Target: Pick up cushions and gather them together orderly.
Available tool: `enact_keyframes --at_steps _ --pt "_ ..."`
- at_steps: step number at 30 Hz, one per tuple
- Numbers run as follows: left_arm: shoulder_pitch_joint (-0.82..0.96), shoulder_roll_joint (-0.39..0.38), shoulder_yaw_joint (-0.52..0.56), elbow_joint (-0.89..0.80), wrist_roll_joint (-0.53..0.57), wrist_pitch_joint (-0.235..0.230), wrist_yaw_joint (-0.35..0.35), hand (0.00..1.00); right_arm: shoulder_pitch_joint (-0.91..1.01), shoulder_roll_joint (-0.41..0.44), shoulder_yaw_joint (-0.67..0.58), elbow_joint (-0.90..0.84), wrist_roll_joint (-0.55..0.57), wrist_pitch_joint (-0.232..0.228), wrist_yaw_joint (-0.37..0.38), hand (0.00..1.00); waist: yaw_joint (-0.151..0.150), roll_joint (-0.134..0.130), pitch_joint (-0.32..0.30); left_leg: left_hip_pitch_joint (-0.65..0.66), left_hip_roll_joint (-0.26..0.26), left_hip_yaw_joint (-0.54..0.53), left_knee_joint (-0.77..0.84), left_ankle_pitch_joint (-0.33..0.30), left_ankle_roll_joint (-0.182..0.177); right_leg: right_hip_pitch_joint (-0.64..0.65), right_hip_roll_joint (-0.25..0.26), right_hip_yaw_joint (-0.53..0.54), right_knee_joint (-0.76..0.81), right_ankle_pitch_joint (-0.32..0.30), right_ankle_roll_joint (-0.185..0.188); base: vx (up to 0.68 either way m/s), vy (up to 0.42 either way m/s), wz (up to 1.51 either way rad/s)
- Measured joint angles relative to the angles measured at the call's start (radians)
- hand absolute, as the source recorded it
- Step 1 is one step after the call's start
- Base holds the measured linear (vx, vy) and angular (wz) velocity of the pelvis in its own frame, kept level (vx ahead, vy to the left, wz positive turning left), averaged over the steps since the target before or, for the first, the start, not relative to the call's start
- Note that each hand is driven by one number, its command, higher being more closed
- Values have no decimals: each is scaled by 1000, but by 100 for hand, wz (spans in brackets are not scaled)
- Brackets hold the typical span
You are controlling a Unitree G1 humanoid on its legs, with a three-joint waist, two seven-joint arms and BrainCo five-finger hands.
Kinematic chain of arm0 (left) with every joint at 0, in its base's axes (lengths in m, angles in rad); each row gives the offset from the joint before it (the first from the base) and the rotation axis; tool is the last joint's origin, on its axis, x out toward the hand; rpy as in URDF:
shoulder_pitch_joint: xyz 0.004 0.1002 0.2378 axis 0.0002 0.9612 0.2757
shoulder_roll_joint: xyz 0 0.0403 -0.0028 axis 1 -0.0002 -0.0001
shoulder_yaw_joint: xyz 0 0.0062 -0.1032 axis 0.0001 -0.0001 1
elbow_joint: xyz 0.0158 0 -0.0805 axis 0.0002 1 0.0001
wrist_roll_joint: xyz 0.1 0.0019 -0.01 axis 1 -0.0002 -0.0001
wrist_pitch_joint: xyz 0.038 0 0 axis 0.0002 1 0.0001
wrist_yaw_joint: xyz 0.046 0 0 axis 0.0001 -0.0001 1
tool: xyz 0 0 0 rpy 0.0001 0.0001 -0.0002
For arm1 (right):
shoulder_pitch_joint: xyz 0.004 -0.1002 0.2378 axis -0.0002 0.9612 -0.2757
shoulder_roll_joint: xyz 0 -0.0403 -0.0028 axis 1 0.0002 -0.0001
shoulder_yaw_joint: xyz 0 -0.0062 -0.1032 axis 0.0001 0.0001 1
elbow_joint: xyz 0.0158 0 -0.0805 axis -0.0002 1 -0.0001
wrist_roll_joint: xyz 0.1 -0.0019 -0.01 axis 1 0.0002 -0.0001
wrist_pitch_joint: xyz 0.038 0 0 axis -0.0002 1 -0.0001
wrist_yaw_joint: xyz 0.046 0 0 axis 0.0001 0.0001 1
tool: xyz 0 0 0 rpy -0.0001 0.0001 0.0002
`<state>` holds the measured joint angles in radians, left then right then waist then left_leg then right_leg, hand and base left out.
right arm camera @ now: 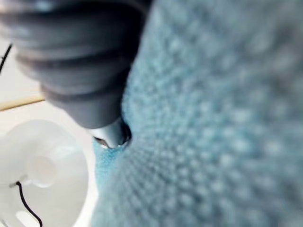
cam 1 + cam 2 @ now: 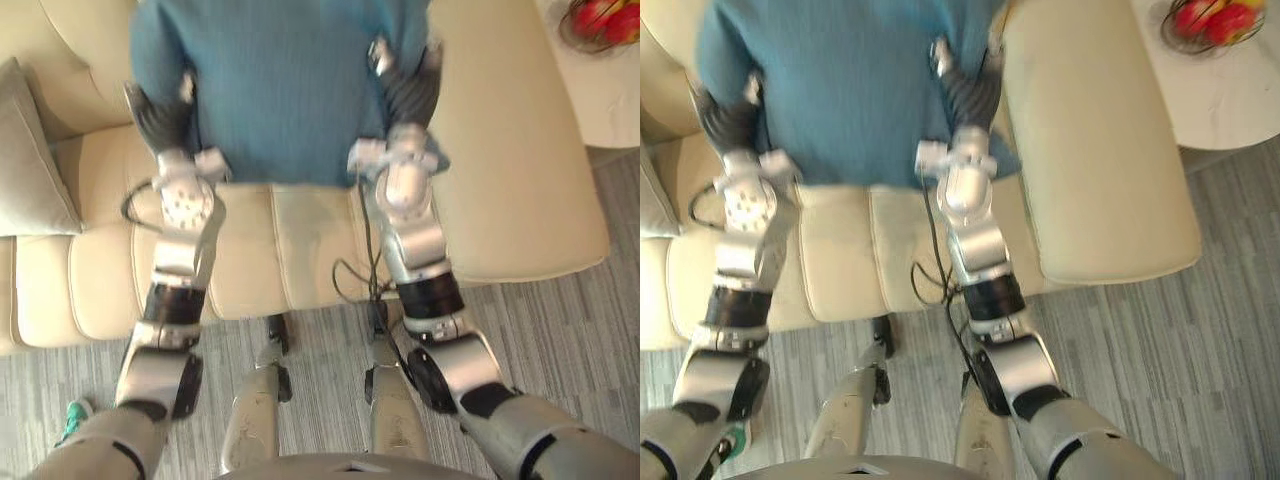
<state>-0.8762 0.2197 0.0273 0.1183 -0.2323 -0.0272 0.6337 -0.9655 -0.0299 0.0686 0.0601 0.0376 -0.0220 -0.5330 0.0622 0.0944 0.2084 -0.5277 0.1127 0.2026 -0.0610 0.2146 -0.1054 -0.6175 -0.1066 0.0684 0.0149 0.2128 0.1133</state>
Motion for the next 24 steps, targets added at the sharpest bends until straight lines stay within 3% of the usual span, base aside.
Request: enact_keyframes --at_steps 3,4,5,8,10,15,16,19,24 --pt "-228 19 28 90 1 -27 22 100 -187 10 -64 69 -29 -23 -62 100 15 2 6 -69 9 -10 -16 27 -1 -63 7 -16 -10 13 -7 -49 -28 6" --pt "-258 17 32 107 1 -28 26 100 -210 11 -73 83 -30 -24 -67 0 16 1 6 -79 11 -13 -16 28 -1 -70 7 -21 -13 14 -8 -34 -7 13" --pt "-318 19 34 152 0 -31 34 0 -253 10 -89 104 -39 -26 -85 0 20 1 6 -101 16 -18 -16 33 -7 -81 8 -30 -20 17 -12 -15 6 18" --pt "-453 47 25 261 -1 -33 36 0 -357 -5 -121 163 -45 -27 -112 0 19 2 10 -163 22 -24 -17 69 -13 -117 10 -64 -35 24 -17 -7 12 25" --pt "-578 59 7 326 1 -31 21 0 -458 -79 -130 211 -46 -27 -144 0 18 14 31 -239 24 -43 -18 116 -28 -163 9 -106 -35 26 -21 -6 42 46" --pt "-643 89 -39 398 19 -24 8 0 -576 -176 -123 292 -73 -17 -174 0 18 17 74 -318 30 -43 -18 156 -55 -220 14 -138 -25 21 -31 3 53 22" --pt "-647 96 -32 437 -87 -67 -56 0 -580 -171 -124 315 -35 -27 -175 0 17 16 74 -334 34 -42 -18 156 -55 -238 22 -140 -23 19 -33 9 45 -3" --pt "-647 99 -20 446 -25 -13 13 0 -581 -169 -119 362 39 -40 -237 0 17 16 75 -393 37 -42 -18 176 -49 -294 23 -148 -17 17 -37 12 61 0" --pt "-647 71 68 458 -19 26 39 0 -637 -174 -97 472 95 -39 -183 0 7 16 133 -442 47 -29 -18 196 -26 -373 30 -152 47 -3 -52 -12 76 -5"
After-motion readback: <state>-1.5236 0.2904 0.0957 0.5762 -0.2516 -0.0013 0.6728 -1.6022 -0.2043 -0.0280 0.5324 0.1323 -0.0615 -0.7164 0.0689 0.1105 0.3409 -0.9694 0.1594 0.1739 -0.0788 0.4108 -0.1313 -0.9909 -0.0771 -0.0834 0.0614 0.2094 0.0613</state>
